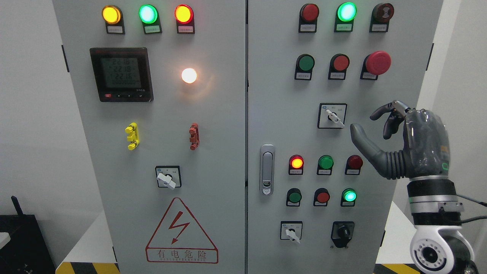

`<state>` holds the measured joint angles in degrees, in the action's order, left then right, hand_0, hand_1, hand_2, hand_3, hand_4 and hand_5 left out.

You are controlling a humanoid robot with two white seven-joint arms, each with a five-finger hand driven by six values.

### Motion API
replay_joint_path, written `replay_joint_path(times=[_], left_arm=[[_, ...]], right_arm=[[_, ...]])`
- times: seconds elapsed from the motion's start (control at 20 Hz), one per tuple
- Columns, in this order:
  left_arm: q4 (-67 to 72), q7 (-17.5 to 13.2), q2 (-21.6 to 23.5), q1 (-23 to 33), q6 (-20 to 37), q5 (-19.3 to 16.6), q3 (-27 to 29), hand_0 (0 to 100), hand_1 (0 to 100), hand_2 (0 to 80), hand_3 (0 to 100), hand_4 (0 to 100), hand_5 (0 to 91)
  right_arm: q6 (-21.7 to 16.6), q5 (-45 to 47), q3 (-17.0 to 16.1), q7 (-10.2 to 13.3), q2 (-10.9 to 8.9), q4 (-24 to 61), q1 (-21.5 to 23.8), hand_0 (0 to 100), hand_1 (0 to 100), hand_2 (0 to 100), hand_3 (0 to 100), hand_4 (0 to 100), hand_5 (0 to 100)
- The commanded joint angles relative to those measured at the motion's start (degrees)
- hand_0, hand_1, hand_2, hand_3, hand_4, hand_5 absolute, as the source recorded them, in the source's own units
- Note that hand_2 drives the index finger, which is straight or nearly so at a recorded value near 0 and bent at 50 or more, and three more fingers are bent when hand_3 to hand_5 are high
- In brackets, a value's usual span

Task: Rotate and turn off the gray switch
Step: 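Move the right thumb and index finger onto the rotary switch handle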

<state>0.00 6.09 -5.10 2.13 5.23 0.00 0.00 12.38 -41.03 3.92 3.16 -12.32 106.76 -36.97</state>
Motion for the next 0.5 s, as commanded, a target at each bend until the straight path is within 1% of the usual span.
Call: replay_joint_path(times=[0.0,0.15,0.25,0.3,0.4,0.45], left_arm=[[1.3,0.2,0.0,0.1,0.0,-0.4,1.8,12,39,0.0,0,0,0.0],[1.3,0.2,0.0,0.0,0.0,-0.4,1.8,12,39,0.0,0,0,0.0],[1.3,0.2,0.0,0.0,0.0,-0.4,1.8,12,39,0.0,0,0,0.0],[1.3,0.2,0.0,0.0,0.0,-0.4,1.8,12,39,0.0,0,0,0.0],[1.3,0.2,0.0,0.0,0.0,-0.4,1.8,12,39,0.0,0,0,0.0],[1.3,0.2,0.0,0.0,0.0,-0.4,1.8,12,39,0.0,0,0,0.0]], right_arm=[[1.1,1.2,2.1,0.0,1.51,-2.4,-0.7,15,36,57,93,89,100],[1.2,1.9,2.5,0.0,1.69,-2.4,-0.8,15,35,58,93,89,100],[1.9,1.9,2.7,0.0,3.44,-2.7,-1.1,14,35,59,93,89,100],[2.3,1.9,2.8,-0.1,3.97,-3.0,-1.3,14,35,59,93,89,100],[2.8,2.0,2.8,0.0,4.59,-3.3,-1.8,14,35,59,93,89,100],[2.8,1.9,2.8,0.0,4.59,-3.3,-2.0,14,35,59,93,89,100]])
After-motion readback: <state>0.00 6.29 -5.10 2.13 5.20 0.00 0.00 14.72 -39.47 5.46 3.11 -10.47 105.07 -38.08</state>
